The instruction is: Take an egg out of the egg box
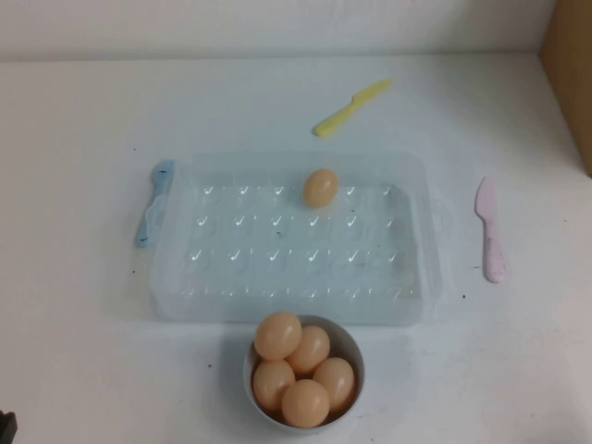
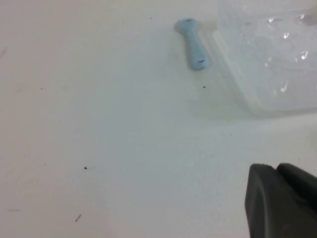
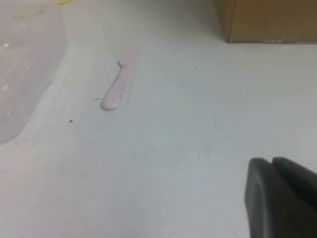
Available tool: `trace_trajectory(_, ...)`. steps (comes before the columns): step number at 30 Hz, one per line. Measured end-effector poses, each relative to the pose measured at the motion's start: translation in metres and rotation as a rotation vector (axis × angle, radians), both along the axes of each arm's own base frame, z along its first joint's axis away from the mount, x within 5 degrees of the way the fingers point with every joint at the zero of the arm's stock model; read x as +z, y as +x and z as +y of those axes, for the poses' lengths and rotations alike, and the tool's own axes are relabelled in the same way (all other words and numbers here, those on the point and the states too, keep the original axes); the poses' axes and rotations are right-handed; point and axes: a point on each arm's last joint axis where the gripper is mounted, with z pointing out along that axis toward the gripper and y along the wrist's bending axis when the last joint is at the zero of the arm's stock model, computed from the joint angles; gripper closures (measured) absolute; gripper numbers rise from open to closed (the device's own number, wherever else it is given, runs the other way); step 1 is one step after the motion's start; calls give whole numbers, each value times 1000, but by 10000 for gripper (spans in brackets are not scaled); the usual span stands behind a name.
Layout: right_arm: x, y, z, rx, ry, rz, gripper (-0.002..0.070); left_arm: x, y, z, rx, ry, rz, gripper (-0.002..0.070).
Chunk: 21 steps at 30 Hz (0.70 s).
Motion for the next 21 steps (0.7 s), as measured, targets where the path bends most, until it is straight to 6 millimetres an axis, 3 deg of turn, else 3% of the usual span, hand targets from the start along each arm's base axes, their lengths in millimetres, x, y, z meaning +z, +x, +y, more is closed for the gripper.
trace_trajectory(21,0,0,1,2,26,0,694,0,0,0,0,0,0,678)
